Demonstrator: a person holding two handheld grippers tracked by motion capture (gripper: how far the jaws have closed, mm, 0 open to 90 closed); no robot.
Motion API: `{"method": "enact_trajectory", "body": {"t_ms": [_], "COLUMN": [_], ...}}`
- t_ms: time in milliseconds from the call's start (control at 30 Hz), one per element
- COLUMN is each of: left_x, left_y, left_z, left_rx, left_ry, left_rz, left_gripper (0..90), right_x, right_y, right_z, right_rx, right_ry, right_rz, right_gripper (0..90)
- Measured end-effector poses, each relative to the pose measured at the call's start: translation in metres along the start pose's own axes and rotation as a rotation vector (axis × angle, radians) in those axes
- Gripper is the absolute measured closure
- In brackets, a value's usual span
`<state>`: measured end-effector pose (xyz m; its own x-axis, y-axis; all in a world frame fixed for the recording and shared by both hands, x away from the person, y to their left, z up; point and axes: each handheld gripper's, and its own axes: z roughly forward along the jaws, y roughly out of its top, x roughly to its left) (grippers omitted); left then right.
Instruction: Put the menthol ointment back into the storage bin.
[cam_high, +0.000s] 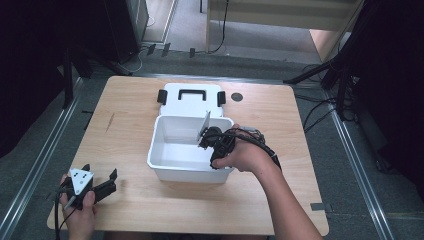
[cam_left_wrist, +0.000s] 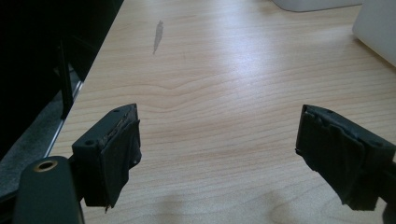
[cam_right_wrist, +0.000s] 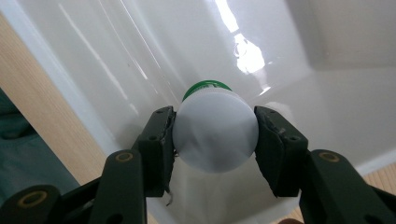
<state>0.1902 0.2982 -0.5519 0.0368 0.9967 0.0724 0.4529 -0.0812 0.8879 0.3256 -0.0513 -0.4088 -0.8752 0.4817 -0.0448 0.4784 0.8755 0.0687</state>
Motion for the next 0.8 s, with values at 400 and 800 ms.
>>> {"method": "enact_trajectory", "body": {"t_ms": [400,800], "left_x": [0.0,0.0], "left_y": [0.0,0.0], "left_z": [0.0,0.0], "left_rx": [0.002,0.005], "left_ry": [-0.003,-0.005], "left_rz": [0.002,0.004], "left_gripper": [14.6,14.7], "right_x": [0.001,0.002], "right_y": [0.005,0.014], "right_z": [0.014,0.027], "right_rx": [0.018,0.036], "right_ry": [0.003,-0.008], "right_rz": [-0.008,-0.031], "right_gripper": [51.7,51.6]}}
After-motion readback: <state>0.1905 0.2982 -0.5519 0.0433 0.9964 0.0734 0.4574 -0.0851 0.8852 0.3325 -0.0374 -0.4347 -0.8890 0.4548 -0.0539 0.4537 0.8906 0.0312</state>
